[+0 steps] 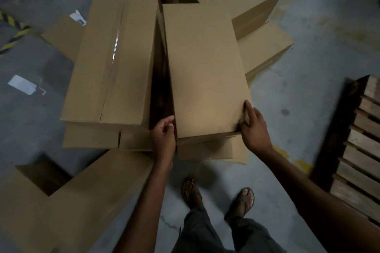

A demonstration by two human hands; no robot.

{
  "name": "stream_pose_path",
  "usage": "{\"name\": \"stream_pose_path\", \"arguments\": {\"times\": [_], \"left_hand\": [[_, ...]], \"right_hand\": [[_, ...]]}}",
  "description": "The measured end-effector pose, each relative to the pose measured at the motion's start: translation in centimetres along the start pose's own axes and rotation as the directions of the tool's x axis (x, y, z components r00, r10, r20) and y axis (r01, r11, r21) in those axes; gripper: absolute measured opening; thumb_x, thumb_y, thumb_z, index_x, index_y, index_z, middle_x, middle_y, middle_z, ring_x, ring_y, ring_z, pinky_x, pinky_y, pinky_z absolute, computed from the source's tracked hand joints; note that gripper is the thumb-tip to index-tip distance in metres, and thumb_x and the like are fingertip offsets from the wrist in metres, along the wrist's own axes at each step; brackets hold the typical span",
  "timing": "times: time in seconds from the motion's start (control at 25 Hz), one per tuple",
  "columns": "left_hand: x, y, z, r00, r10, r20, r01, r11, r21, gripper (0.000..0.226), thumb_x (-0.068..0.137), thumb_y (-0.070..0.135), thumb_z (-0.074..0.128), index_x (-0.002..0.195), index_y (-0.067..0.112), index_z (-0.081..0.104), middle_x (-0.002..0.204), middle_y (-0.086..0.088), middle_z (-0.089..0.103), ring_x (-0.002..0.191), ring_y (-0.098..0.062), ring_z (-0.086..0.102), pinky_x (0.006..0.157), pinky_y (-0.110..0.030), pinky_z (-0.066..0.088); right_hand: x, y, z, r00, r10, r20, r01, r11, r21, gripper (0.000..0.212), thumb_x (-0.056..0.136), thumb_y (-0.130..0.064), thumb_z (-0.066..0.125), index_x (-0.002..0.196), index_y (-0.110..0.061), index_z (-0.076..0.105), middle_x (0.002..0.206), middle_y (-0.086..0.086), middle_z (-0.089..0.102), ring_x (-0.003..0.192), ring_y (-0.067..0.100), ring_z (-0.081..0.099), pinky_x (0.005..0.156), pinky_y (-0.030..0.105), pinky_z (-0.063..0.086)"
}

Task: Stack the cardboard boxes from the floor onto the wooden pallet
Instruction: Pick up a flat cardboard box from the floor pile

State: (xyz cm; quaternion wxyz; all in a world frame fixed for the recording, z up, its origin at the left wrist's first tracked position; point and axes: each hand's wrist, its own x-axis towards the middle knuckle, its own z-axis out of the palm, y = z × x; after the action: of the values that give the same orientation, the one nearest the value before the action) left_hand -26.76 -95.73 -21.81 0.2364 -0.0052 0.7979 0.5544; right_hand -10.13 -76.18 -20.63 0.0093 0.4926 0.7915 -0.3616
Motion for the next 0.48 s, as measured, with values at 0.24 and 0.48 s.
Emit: {"name": "stream_pose_path", "arguments": {"times": [0.24,0.48], "left_hand": [[0.3,-3.3,1.5,0.976,-0.215,0.027,0.216,0.972,-0.090,0.025,0.105,0.008,0.052,0.127,0.008,0.063,0.129,-0.014,0.066,0.118,-0.026,0.061,0.094,-0.029,0.046],[-0.5,-3.0,1.0,0.948,-0.248,0.199,0.273,0.956,-0.106,0.047,0.109,0.033,0.047,0.151,0.013,0.049,0.152,-0.002,0.052,0.138,-0.016,0.049,0.118,-0.036,0.038]], "right_hand": [[-1.2,0.3,0.8,0.995,-0.082,-0.049,0.077,0.994,-0.083,0.068,0.099,-0.013,0.051,0.161,-0.023,0.025,0.163,0.012,0.027,0.138,0.039,0.037,0.113,0.048,0.037],[-1.0,-0.2,-0.5,0.997,0.054,-0.061,-0.050,0.996,0.070,0.073,0.100,-0.029,0.060,0.162,-0.025,0.023,0.163,0.005,0.039,0.144,0.031,0.043,0.113,0.045,0.040]]}}
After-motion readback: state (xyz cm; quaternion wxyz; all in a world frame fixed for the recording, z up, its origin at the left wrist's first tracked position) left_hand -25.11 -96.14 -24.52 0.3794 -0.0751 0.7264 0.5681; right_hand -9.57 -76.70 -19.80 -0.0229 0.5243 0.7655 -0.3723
